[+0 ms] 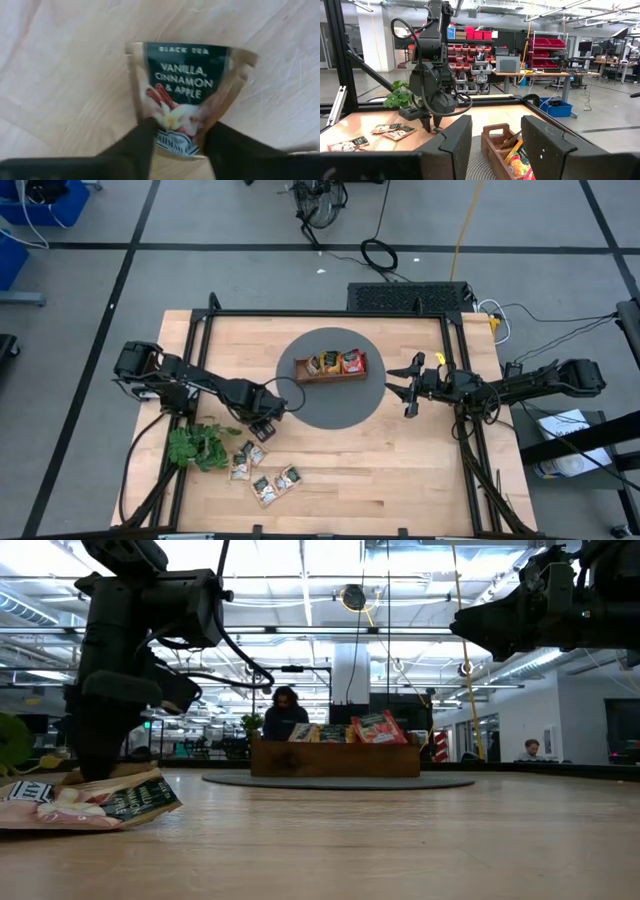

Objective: Pick & Place Tea
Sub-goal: Put the brown tea bag into the left section of the wooden organizer

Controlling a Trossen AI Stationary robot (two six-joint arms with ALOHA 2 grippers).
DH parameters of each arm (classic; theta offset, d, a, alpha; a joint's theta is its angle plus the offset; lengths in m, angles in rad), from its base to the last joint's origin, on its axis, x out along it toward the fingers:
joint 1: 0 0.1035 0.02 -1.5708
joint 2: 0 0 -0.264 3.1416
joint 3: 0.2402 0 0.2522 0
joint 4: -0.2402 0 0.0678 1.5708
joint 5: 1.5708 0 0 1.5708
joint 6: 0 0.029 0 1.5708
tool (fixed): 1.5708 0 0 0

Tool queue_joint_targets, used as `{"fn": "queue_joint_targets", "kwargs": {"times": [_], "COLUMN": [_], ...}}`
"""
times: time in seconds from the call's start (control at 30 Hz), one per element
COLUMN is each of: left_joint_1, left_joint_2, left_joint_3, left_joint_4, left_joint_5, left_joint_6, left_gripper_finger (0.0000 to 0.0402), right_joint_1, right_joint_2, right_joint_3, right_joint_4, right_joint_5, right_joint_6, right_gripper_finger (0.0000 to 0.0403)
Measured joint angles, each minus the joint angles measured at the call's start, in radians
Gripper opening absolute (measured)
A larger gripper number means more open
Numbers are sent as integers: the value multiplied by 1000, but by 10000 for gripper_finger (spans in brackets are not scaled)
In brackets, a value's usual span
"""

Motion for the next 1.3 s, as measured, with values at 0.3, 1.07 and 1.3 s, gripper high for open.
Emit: {"fn": "queue_joint_targets", "kwargs": {"times": [0.3, 1.07, 1.3], "left_joint_1": [3, 221, 282], "left_joint_2": [-11, 26, 129], "left_joint_3": [34, 212, 209], "left_joint_4": [-32, 661, 741], "left_joint_5": [-21, -442, -413], "left_joint_6": [-2, 512, 548], "left_gripper_finger": [30, 30, 30], "right_joint_1": [0, 0, 0], "right_joint_2": [0, 0, 0], "right_joint_3": [0, 0, 0], "right_joint_4": [0, 0, -1], "right_joint_5": [0, 0, 0], "right_joint_6": [0, 0, 0], "right_gripper_finger": [155, 155, 155]}}
